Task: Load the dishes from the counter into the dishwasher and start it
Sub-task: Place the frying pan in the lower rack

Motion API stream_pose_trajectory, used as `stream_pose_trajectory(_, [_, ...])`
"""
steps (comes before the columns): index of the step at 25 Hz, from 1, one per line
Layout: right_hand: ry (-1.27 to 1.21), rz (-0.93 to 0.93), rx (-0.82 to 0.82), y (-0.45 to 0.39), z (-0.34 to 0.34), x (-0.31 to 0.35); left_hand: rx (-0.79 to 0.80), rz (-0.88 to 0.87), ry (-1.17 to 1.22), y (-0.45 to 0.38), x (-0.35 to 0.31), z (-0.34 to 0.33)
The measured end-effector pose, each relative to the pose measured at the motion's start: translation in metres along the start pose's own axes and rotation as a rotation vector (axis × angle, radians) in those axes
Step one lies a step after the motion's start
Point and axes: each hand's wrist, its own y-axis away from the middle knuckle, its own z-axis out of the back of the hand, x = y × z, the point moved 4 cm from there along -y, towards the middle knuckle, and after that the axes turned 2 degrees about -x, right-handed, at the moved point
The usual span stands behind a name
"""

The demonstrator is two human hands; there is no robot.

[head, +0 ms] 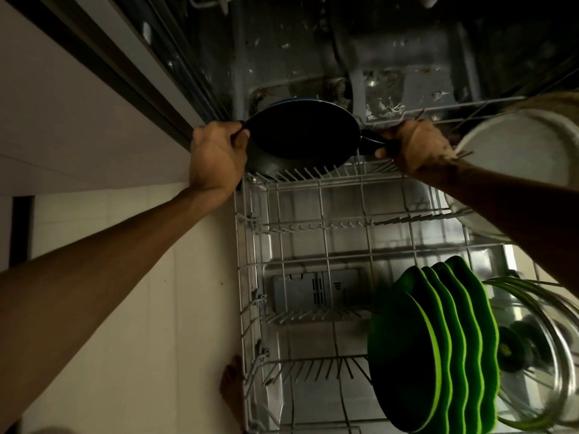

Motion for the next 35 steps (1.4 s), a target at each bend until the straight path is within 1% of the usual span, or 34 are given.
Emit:
stream_pose_trajectory(2, [0.090, -0.038, 0.012, 0.007, 0.005, 0.008, 0.014, 0.004, -0.008, 0.000, -0.002, 0.001])
stream_pose_trajectory(5, [0.134, -0.175, 0.026, 0.007, 0.002, 0.003, 0.027, -0.008, -0.023, 0.000, -0.006, 0.001])
stream_pose_trajectory(6, [0.104, -0.222, 0.033, 0.005, -0.002, 0.000, 0.027, -0.014, -0.032, 0.000, -0.008, 0.001])
stream_pose_trajectory(7, [0.047, -0.221, 0.049, 0.004, -0.006, -0.001, 0.027, -0.022, -0.041, -0.001, -0.010, 0.000])
stream_pose_trajectory(10, [-0.049, -0.120, 0.099, 0.010, -0.013, -0.004, 0.030, -0.043, -0.052, 0.000, -0.015, -0.001])
stream_pose_trajectory(14, [0.029, -0.044, 0.060, 0.031, -0.014, -0.002, 0.010, 0.020, -0.038, 0.006, -0.018, -0.001])
stream_pose_trajectory(17, [0.003, -0.026, 0.063, 0.046, -0.011, 0.005, 0.031, 0.135, 0.005, 0.013, -0.021, -0.006])
stream_pose_trajectory(20, [-0.045, -0.019, 0.036, 0.060, -0.002, 0.015, 0.087, 0.253, 0.015, 0.025, -0.028, -0.011])
stream_pose_trajectory(23, [-0.119, 0.030, 0.023, 0.077, 0.006, 0.035, 0.127, 0.328, 0.067, 0.043, -0.044, -0.009])
stream_pose_trajectory(25, [-0.191, 0.065, 0.007, 0.088, 0.014, 0.052, 0.136, 0.347, 0.116, 0.054, -0.060, -0.002])
stream_pose_trajectory(26, [-0.213, 0.117, -0.016, 0.096, 0.017, 0.061, 0.140, 0.354, 0.143, 0.060, -0.068, 0.003])
stream_pose_trajectory(28, [-0.216, 0.214, -0.057, 0.111, 0.027, 0.079, 0.156, 0.368, 0.215, 0.069, -0.084, 0.013])
stream_pose_trajectory(29, [-0.204, 0.231, -0.059, 0.118, 0.030, 0.085, 0.166, 0.373, 0.260, 0.074, -0.092, 0.018])
stream_pose_trajectory(32, [-0.177, 0.197, -0.060, 0.143, 0.048, 0.103, 0.183, 0.372, 0.341, 0.090, -0.118, 0.045])
stream_pose_trajectory(35, [-0.227, 0.171, -0.050, 0.172, 0.077, 0.128, 0.204, 0.363, 0.334, 0.103, -0.138, 0.083])
